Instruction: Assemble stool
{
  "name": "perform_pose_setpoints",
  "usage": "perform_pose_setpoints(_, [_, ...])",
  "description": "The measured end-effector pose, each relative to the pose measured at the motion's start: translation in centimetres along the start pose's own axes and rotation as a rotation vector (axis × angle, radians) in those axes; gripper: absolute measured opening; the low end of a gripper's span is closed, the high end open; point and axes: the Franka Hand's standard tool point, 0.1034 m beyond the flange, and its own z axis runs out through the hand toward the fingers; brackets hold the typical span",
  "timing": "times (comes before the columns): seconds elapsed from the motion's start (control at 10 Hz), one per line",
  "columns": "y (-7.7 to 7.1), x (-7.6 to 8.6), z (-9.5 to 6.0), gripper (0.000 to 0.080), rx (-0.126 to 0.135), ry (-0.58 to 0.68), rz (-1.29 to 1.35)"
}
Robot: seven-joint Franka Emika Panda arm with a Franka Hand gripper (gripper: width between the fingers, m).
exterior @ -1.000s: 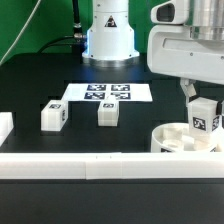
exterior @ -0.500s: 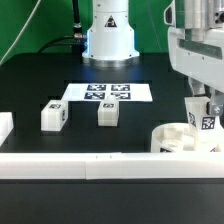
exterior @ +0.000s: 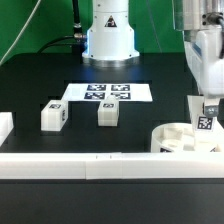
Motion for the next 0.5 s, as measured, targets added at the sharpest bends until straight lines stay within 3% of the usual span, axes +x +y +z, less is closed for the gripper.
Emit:
perform_pose_setpoints(0.1, [0.10, 0.24, 0.03, 0.0338, 0.044, -0.035, 0.181])
perform_pose_setpoints(0.2, [0.35, 0.23, 0.01, 0.0338, 0.064, -0.057, 0.277])
perform_pose_setpoints(0.4, [0.27, -0.07, 0.06, 0.0338, 0.097, -0.096, 0.432])
perform_pose_setpoints(0.5, [0.31, -0.01, 0.07, 0.0338, 0.096, -0.107, 0.464])
